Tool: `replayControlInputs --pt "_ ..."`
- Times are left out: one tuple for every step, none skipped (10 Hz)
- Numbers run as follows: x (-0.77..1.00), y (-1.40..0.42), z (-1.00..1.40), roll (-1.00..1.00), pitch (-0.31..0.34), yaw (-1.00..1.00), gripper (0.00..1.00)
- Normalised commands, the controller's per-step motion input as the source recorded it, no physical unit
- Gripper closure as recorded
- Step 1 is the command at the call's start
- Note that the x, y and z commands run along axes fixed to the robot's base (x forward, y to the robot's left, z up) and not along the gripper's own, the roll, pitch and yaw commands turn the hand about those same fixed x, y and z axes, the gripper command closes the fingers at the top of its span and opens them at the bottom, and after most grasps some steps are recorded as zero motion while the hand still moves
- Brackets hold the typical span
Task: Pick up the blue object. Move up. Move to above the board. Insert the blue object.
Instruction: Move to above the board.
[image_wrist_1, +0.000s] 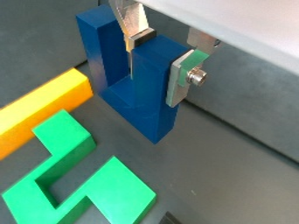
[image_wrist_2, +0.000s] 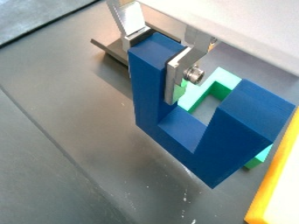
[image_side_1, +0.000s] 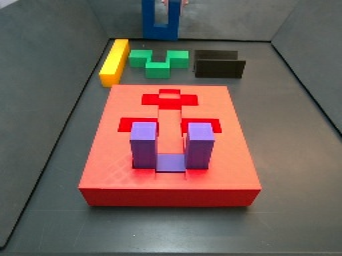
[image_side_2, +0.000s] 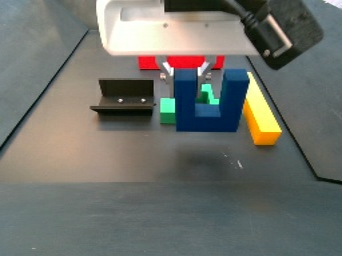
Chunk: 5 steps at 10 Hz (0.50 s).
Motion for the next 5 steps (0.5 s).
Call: replayControlInputs --pt "0.0 0.0 1.4 0.0 0.0 0.0 1.0" --pt "0.0 0.0 1.4 0.0 0.004 0.02 1.0" --pt "-0.03 -0.01 1.4 -0.01 0.013 0.01 1.0" --pt "0.01 0.01 1.4 -0.01 0.005 0.0 1.0" --pt "0.05 0.01 1.4 -0.03 0.052 0.0 1.0"
